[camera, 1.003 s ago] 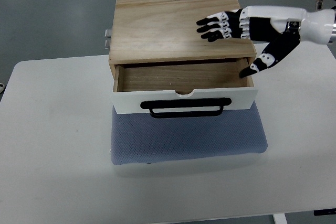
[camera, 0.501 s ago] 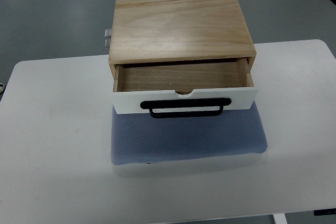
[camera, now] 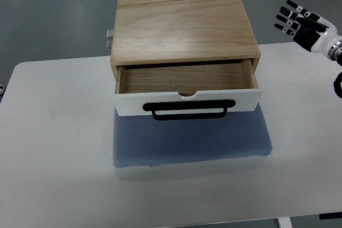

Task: Open wood drawer with right hand

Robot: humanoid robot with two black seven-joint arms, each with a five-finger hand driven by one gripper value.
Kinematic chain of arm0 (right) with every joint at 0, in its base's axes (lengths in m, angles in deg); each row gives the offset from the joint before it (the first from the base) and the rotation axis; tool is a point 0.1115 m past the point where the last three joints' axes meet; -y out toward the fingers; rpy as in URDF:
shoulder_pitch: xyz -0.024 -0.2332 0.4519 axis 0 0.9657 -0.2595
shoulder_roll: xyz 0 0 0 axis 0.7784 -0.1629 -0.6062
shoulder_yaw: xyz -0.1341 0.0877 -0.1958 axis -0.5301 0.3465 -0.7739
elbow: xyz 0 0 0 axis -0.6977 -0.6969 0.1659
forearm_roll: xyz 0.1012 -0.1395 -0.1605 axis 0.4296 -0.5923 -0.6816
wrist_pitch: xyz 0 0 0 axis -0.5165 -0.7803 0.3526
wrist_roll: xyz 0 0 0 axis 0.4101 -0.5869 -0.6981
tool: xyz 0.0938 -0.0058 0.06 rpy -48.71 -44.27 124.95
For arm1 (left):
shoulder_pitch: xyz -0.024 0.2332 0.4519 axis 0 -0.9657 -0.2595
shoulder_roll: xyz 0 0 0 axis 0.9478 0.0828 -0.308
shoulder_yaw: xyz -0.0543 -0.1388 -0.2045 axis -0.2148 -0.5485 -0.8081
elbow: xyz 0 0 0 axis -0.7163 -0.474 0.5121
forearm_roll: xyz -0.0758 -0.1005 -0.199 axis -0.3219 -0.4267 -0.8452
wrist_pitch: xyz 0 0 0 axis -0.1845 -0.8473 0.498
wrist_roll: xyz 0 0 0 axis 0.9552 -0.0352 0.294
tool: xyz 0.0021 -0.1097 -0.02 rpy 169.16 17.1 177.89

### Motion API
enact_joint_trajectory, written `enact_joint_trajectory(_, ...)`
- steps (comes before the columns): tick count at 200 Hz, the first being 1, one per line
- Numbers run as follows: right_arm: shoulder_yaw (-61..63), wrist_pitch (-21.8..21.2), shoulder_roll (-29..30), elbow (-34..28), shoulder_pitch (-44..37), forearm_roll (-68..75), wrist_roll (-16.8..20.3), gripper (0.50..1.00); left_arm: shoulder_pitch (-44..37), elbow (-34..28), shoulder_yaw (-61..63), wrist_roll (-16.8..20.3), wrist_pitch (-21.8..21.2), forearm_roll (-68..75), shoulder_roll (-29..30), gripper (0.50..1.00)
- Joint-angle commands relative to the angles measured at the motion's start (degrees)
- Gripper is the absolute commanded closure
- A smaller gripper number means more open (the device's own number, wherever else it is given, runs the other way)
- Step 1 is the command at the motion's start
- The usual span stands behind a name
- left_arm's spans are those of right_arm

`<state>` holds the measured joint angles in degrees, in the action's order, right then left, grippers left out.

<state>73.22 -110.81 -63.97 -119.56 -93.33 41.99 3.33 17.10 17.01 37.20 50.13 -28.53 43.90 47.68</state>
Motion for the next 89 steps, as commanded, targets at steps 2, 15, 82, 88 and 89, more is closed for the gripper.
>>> enact_joint_trajectory(2, -0.29, 0.07, 0.22, -0.01, 0.22, -0.53, -0.06, 0.546, 0.0, 0.0, 0.0, 0.0, 0.0, 0.0, 0.0, 0.5)
enact_joint_trajectory(15, -0.38, -0.11, 0.66, -0.01, 0.3, -0.88, -0.24, 0.546, 0.0, 0.0, 0.0, 0.0, 0.0, 0.0, 0.0, 0.5)
enact_joint_trajectory(82, -0.65, -0.72, 0.83, -0.1, 1.36, -0.97, -0.33, 0.546, 0.0, 0.0, 0.0, 0.0, 0.0, 0.0, 0.0, 0.5)
enact_joint_trajectory(88, -0.65, -0.72, 0.83, -0.1, 1.45, -0.97, -0.33, 0.546, 0.0, 0.0, 0.0, 0.0, 0.0, 0.0, 0.0, 0.5)
enact_joint_trajectory(89, -0.65, -0.72, 0.83, -0.1, 1.53, -0.97, -0.33, 0.546, 0.0, 0.0, 0.0, 0.0, 0.0, 0.0, 0.0, 0.5)
